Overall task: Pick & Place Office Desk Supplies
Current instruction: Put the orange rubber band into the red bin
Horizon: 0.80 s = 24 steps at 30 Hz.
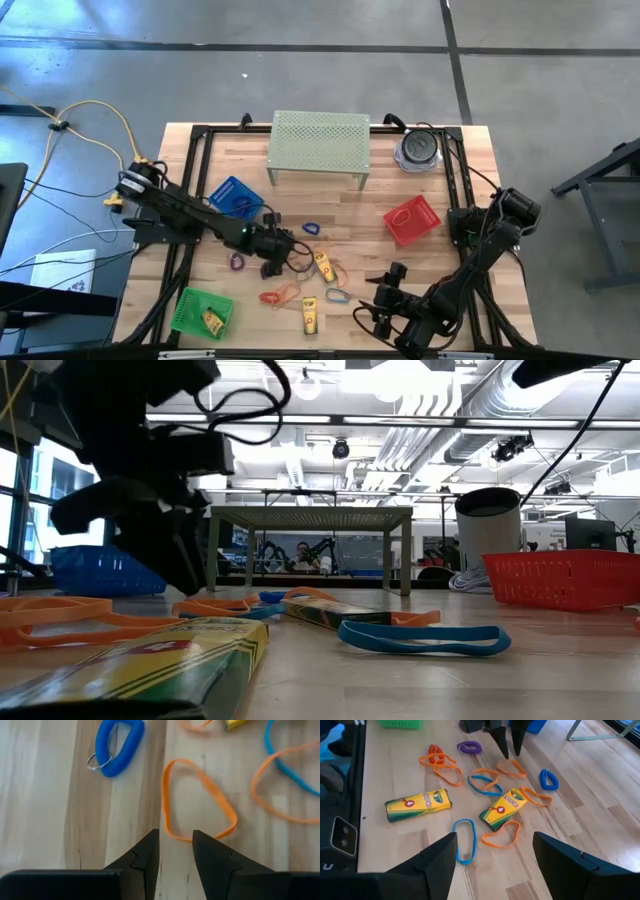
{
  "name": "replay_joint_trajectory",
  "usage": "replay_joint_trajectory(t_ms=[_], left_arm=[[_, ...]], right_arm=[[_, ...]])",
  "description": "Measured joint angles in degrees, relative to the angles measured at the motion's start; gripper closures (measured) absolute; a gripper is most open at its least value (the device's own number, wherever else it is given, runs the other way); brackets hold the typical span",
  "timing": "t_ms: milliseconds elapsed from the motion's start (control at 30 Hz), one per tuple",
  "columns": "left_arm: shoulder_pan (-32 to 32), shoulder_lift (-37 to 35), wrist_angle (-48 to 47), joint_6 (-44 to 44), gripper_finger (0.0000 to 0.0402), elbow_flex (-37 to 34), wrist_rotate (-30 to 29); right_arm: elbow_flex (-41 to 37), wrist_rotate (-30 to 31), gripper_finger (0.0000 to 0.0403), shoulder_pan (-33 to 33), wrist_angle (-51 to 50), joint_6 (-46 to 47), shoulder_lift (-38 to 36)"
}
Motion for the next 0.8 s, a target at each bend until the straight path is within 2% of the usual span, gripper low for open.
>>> replay_joint_trajectory(t_ms=[400,800], left_arm=[[-0.90,-0.04,1.28,-0.59,0.0291,0.04,0.56],[0.79,-0.06,2.40,-15.68,0.0291,0.04,0.63]], right_arm=[[0.02,-1.11,0.0154,-0.22,0.19,0.00,0.00],[0.07,-1.07,0.0154,-0.35,0.17,0.00,0.00]])
